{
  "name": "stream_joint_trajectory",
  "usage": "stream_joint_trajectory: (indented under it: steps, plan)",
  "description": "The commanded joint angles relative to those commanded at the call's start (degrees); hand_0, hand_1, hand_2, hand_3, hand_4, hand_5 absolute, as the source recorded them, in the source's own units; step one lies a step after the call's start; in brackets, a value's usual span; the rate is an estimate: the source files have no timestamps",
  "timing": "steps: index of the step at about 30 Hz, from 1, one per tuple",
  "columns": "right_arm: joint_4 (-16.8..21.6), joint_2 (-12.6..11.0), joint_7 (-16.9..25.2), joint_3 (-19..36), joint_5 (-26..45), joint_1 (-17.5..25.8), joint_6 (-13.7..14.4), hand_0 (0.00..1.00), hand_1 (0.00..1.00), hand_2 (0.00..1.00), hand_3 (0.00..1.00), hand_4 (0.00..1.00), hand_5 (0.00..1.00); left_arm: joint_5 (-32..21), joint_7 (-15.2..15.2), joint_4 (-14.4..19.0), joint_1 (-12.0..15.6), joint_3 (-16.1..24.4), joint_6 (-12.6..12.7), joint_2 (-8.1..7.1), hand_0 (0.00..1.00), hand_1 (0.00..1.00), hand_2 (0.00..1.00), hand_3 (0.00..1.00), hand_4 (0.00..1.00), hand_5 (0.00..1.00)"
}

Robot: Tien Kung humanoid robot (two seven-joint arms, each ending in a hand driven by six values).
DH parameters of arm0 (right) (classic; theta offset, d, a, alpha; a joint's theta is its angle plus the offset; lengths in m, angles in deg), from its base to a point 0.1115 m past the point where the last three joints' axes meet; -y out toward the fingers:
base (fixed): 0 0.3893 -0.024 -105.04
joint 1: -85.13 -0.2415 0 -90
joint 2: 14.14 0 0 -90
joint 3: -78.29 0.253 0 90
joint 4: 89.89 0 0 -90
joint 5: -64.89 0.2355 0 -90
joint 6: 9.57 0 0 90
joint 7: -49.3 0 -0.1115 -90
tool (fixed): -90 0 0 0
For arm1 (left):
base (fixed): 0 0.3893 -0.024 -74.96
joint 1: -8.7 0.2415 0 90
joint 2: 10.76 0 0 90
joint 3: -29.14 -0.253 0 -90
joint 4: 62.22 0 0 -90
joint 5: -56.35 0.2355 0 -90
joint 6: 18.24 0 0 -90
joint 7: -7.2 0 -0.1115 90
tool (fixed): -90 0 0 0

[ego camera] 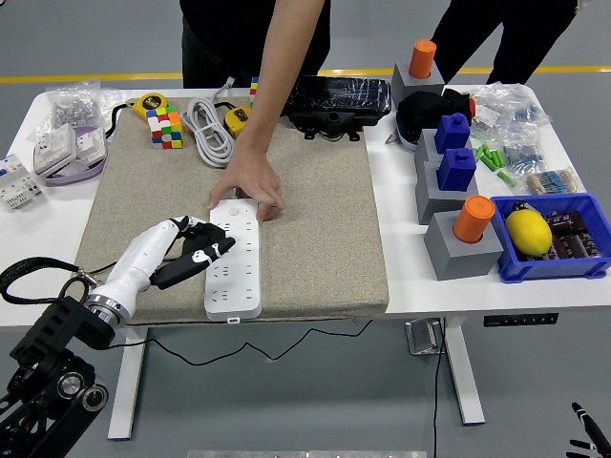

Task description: Pick up the plug,place it near the board,insert it into the board,press the button

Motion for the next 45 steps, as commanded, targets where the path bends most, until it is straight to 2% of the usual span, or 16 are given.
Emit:
stream_joint_trajectory:
  steps: [12,24,45]
  plan:
    - [0.0,-0.1,0.0,-0.3,0.1,0.1,-0.1,0.837,0.749,0.712,0.763,0.998,0.947,0.4,0.7,-1.8,0.0,-0.9,1.0,0.2,0.783,0.748,0.738,0.712,0.998,0.998]
    - [0.0,-0.1,0.0,-0.2,-0.1,0.3,-0.2,0.836,0.748,0.712,0.763,0.998,0.946,1.0,1.4,-3.5,-0.4,1.0,1.6,0.19,0.791,0.751,0.739,0.711,0.998,0.998]
    - [0.0,-0.1,0.1,0.3,-0.2,-0.1,-0.3,0.838,0.749,0.711,0.764,0.998,0.943,2.8,0.9,-4.1,-0.9,-0.3,1.3,0.31,0.795,0.752,0.737,0.711,0.998,0.998]
